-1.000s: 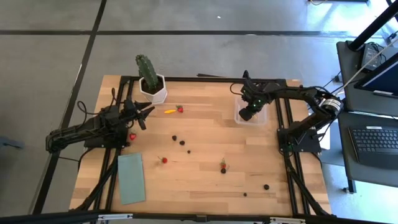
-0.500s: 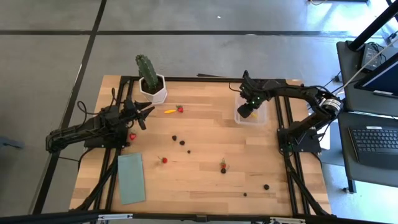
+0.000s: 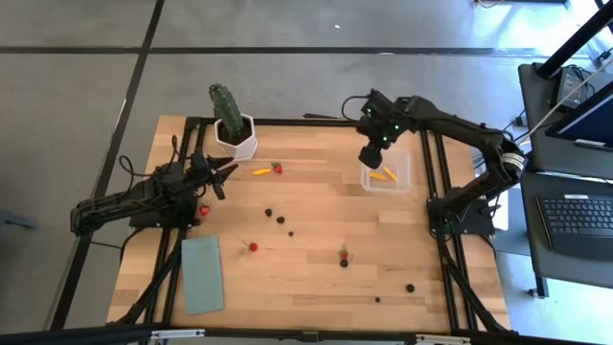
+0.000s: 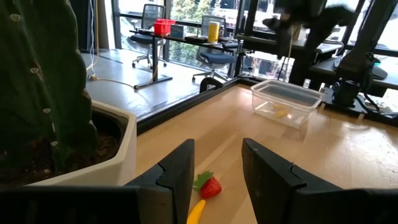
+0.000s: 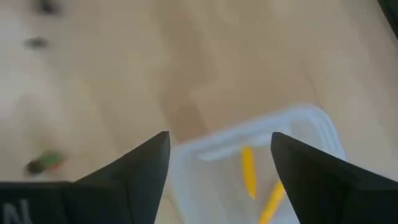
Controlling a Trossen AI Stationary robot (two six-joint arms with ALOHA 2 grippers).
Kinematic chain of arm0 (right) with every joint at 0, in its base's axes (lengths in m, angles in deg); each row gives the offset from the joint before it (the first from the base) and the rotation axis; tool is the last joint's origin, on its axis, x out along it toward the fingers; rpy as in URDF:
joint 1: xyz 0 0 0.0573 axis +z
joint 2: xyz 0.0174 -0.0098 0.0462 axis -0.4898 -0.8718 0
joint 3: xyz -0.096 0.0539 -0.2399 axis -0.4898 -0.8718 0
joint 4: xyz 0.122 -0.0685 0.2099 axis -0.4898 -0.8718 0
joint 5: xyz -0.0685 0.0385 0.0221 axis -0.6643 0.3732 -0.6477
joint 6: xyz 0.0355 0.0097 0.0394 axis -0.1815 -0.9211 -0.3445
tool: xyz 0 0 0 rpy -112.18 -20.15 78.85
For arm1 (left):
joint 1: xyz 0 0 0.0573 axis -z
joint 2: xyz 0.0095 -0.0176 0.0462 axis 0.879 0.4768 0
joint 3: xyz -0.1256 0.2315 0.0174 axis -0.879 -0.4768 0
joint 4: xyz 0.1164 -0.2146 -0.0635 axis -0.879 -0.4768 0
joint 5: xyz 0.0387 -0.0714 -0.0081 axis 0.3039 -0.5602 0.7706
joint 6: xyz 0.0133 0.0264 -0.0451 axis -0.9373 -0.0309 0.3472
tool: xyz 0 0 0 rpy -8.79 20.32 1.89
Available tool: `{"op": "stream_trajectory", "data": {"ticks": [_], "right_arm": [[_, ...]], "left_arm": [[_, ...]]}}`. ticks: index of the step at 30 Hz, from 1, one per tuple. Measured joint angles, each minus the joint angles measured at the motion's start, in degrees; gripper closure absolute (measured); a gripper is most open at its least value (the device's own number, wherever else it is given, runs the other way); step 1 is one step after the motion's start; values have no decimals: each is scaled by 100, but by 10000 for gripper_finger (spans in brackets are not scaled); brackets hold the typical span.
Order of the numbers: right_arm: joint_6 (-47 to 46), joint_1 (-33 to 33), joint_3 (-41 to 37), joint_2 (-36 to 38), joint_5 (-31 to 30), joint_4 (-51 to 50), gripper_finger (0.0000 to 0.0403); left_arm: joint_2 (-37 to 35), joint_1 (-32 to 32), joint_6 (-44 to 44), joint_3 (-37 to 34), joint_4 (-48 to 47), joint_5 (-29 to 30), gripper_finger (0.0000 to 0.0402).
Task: Pick and placing Produce into tupperware
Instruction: Put the bottom black blueberry into the transparent bin
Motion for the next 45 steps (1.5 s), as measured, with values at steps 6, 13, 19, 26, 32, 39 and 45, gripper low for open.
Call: {"op": "stream_trajectory", "data": {"ticks": [6, 13, 19, 26, 32, 39, 45], "right_arm": [[621, 967, 982, 0, 23, -273, 122], [306, 2081, 1454, 0, 20, 82, 122], [-202, 2767, 1121, -5, -113, 488, 122], [-1278, 3399, 236, -33, -703, 876, 122], [-1392, 4034, -728, -44, -1073, 1370, 122], [-2244, 4786, -1419, -44, -1194, 1722, 122], [-3075, 5682, -1577, -44, -1197, 1789, 122]], "left_arm": [[0, -2, -12, 1, 0, 0, 276], [0, -1, -12, 1, 0, 0, 276], [-1, -1, -13, 1, 0, -1, 276], [-2, -1, -14, 1, 0, -2, 276], [-1, 0, -14, 1, -2, -37, 276], [0, 0, -14, 1, -2, -39, 276], [-1, -2, -13, 1, -2, -44, 276]]}}
